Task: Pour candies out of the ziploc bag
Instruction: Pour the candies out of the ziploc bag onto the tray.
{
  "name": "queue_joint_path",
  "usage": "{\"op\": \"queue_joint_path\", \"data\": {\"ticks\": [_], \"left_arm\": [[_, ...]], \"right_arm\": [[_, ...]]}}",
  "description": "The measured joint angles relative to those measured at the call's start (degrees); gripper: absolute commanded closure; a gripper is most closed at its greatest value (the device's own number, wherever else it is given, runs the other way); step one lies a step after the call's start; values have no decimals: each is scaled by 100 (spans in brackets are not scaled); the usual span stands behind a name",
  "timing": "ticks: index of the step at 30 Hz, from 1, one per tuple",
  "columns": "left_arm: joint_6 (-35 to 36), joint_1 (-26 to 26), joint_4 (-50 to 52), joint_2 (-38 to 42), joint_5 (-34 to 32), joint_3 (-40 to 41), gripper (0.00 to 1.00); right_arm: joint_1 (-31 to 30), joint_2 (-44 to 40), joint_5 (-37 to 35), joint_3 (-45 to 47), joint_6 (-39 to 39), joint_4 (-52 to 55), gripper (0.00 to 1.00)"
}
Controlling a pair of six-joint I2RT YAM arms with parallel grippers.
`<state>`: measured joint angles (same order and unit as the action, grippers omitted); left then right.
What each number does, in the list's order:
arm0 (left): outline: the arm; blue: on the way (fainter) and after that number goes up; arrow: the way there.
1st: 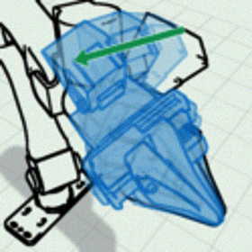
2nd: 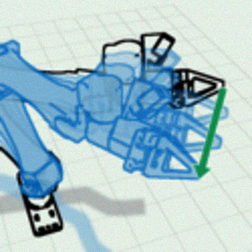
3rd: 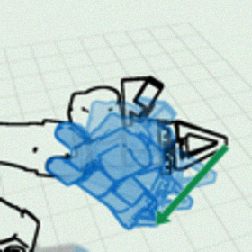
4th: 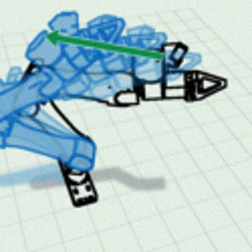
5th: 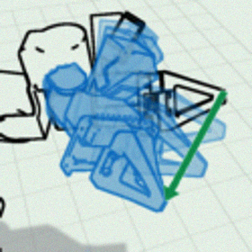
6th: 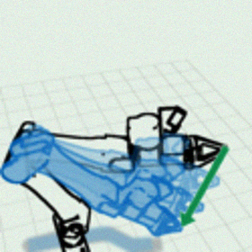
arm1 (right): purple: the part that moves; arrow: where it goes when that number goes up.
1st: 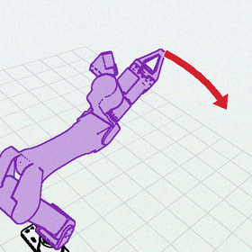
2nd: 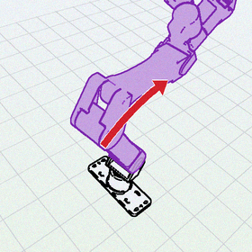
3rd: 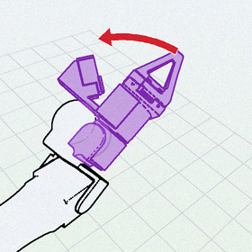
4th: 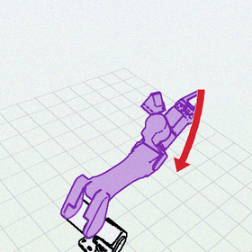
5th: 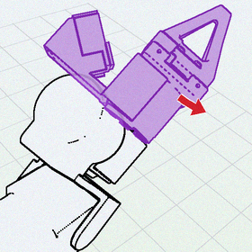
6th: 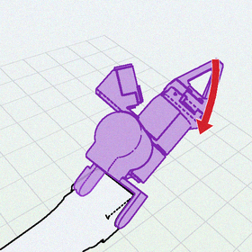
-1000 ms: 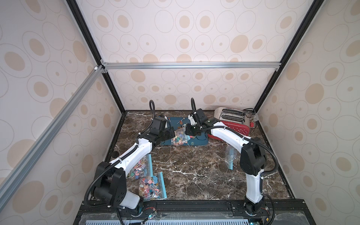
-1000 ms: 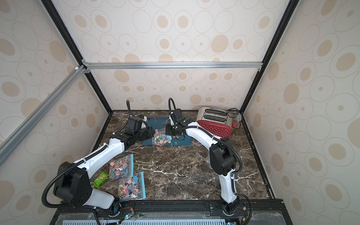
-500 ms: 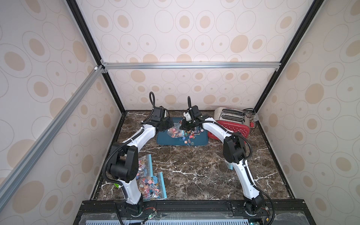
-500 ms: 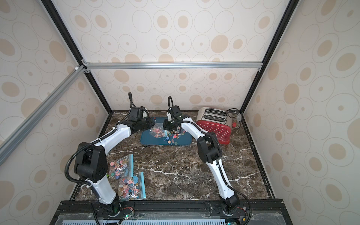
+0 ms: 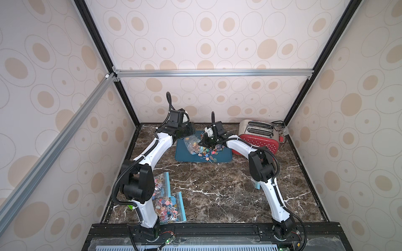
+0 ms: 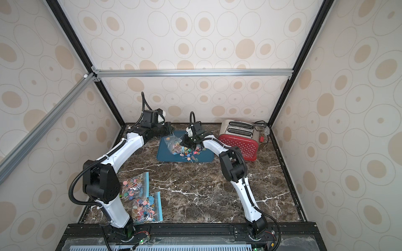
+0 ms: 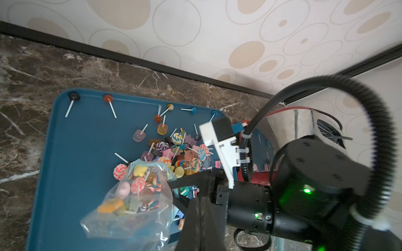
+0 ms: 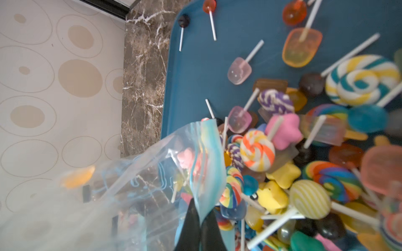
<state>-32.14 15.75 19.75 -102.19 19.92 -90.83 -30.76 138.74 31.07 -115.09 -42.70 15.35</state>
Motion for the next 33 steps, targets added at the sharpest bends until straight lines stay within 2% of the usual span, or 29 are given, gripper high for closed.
{"op": "queue_joint_path", "data": {"ticks": [11, 22, 24, 26, 27, 32, 33], "left_arm": [[216, 0, 348, 144, -33, -22, 100], [413, 0, 925, 1285, -680, 267, 100], [413, 0, 1084, 1460, -866, 289, 89], [396, 0, 1309, 1589, -1073, 334, 69], [361, 0, 1403, 1624, -1158, 367, 63], [269, -2, 1853, 1443, -1552, 675, 41], [212, -2, 1899, 1342, -1598, 706, 40]], "right_arm": [[-2, 0, 192, 262, -433, -774, 100], [-90, 2, 393, 168, -1220, -1556, 100], [-155, 46, 417, -52, -1384, -1648, 100], [-243, 118, 435, -339, -1519, -1803, 100], [-282, 138, 435, -431, -1558, -1847, 100], [-407, 153, 428, -522, -1596, -1897, 100], [-413, 153, 422, -509, -1578, -1875, 100]]}}
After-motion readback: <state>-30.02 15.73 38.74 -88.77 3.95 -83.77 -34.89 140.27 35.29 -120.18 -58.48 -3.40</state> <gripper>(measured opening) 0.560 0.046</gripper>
